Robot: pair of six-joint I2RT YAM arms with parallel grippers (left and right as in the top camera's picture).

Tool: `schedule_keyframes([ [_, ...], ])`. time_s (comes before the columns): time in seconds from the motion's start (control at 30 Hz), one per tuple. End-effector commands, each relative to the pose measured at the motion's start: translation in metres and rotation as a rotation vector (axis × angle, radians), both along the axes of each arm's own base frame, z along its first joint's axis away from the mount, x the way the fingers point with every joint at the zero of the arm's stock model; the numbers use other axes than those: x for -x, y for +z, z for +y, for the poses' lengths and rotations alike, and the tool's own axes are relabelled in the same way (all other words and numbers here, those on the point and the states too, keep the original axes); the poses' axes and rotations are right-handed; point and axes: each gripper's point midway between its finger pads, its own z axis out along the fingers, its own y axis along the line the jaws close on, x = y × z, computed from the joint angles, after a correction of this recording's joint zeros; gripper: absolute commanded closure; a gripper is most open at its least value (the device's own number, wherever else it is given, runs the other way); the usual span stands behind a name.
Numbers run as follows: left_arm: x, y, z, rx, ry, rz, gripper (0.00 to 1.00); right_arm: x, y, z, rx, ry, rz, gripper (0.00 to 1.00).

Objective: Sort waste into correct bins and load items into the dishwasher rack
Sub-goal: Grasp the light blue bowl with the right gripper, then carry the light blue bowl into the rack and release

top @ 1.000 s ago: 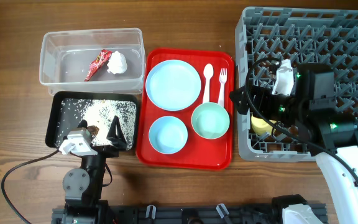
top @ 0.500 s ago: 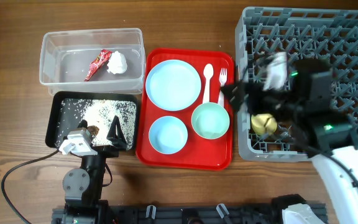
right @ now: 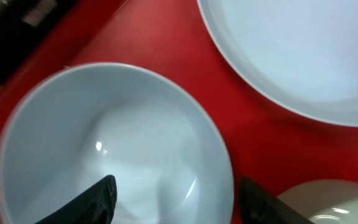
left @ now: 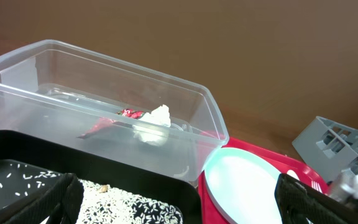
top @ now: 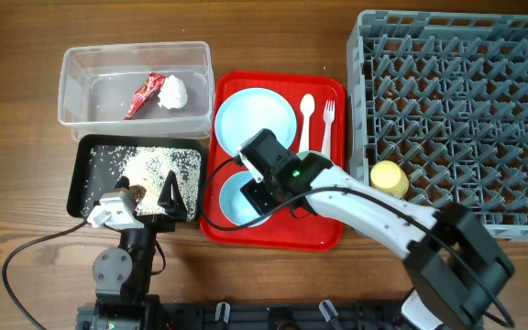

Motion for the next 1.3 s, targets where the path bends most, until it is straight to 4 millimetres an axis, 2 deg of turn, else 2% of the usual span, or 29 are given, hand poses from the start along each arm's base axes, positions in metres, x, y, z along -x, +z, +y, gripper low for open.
schedule_keyframes([
  [0.0,0.000,-0.001,0.001,-0.016,0.003,-0.003,0.00,-0.025,-0.007,-0.011,0.079,0.019,-0.102,0.38],
  [0.03,0.000,-0.001,0.001,-0.017,0.003,-0.003,0.00,-0.029,-0.007,-0.012,0.079,0.019,-0.110,0.39],
  [0.07,0.000,-0.001,0.001,-0.016,0.003,-0.003,0.00,-0.029,-0.007,-0.010,0.072,0.028,-0.112,0.50],
  [0.1,0.000,-0.001,0.001,-0.016,0.003,-0.003,0.00,-0.028,-0.007,-0.010,0.069,0.030,-0.106,0.71],
  [0.13,0.000,-0.001,0.001,-0.016,0.003,-0.003,0.00,-0.022,-0.008,-0.008,0.056,0.044,-0.076,0.76],
  [0.2,0.000,-0.001,0.001,-0.016,0.003,-0.003,0.00,-0.009,-0.010,-0.003,0.020,0.073,-0.012,0.77],
  [0.3,0.000,-0.001,0.001,-0.017,0.003,-0.003,0.00,0.002,-0.015,-0.009,0.055,0.100,0.025,0.76],
  [0.4,0.000,-0.001,0.001,-0.016,0.003,-0.003,0.00,0.002,-0.015,-0.008,0.052,0.107,0.027,0.96],
  [0.47,0.000,-0.001,0.001,-0.016,0.003,-0.003,0.00,0.001,-0.008,-0.007,0.035,0.084,0.021,0.96],
  [0.5,0.000,-0.001,0.001,-0.016,0.003,-0.003,0.00,-0.002,0.001,-0.005,0.011,0.048,0.010,0.96],
  [0.57,0.000,-0.001,0.001,-0.016,0.003,-0.003,0.00,-0.008,0.032,-0.001,-0.065,0.002,-0.043,0.96],
  [0.6,0.000,-0.001,0.001,-0.016,0.003,-0.003,0.00,-0.011,0.057,0.000,-0.116,-0.020,-0.090,0.96],
  [0.63,0.000,-0.001,0.001,-0.016,0.003,-0.003,0.00,-0.017,0.078,-0.007,-0.131,-0.077,-0.146,0.96],
  [0.67,0.000,-0.001,0.001,-0.017,0.003,-0.003,0.00,-0.025,0.098,-0.021,-0.127,-0.153,-0.218,0.96],
  [0.77,0.000,-0.001,0.001,-0.017,0.003,-0.003,0.00,-0.056,0.158,-0.094,-0.054,-0.486,-0.482,0.96],
  [0.8,0.000,-0.001,0.001,-0.016,0.003,-0.003,0.00,-0.065,0.180,-0.131,-0.002,-0.624,-0.590,0.96],
  [0.87,0.000,-0.001,0.001,-0.016,0.003,-0.003,0.00,-0.072,0.204,-0.180,0.067,-0.796,-0.704,0.96],
  [0.9,0.000,-0.001,0.001,-0.016,0.003,-0.004,0.00,-0.074,0.217,-0.219,0.153,-0.910,-0.775,0.95],
  [1.03,0.000,-0.001,0.001,-0.016,0.003,-0.003,0.00,-0.067,0.222,-0.336,0.482,-1.233,-0.837,0.96],
  [1.17,0.000,-0.001,0.001,-0.016,0.003,-0.003,0.00,-0.059,0.228,-0.401,0.672,-1.446,-0.883,0.96],
  [1.2,0.000,-0.001,0.001,-0.016,0.003,-0.003,0.00,-0.060,0.220,-0.415,0.742,-1.438,-0.843,0.96],
  [1.27,0.000,-0.001,0.001,-0.016,0.003,-0.004,0.00,-0.063,0.204,-0.429,0.835,-1.414,-0.779,0.96],
])
